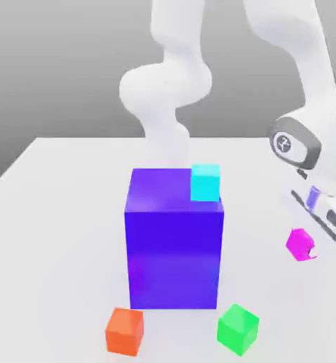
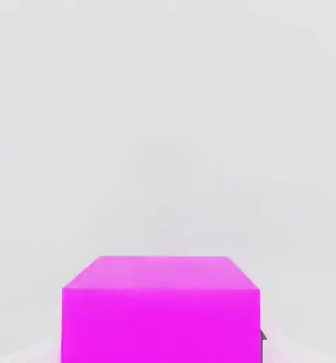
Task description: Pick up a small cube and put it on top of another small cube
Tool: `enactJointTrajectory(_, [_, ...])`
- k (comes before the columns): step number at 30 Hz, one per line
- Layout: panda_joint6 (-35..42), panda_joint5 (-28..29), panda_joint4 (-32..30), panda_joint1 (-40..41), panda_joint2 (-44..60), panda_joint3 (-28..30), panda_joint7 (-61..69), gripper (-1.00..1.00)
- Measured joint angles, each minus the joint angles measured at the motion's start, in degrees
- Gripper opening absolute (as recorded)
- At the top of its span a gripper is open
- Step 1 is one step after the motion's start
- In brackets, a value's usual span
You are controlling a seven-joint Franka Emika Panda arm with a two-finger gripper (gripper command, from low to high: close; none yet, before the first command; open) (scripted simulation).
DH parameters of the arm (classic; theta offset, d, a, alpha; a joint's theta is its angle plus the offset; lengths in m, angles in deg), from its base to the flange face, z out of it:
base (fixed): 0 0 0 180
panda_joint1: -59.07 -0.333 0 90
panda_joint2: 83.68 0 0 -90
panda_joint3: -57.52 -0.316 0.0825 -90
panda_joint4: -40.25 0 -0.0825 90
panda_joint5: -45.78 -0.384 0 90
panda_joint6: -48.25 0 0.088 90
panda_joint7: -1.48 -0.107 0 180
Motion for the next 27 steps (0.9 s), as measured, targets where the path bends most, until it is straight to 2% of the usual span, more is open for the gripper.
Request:
enactJointTrajectory(4, [9.68, -3.62, 6.30, 3.90, 2.74, 2.98, 1.24, -1.00])
enactJointTrajectory(18, [43.99, -2.25, 30.89, 20.06, 10.69, 11.99, 16.39, -1.00])
enactJointTrajectory(27, [54.37, 5.00, 35.72, 18.71, 17.38, 17.70, -0.23, -1.00])
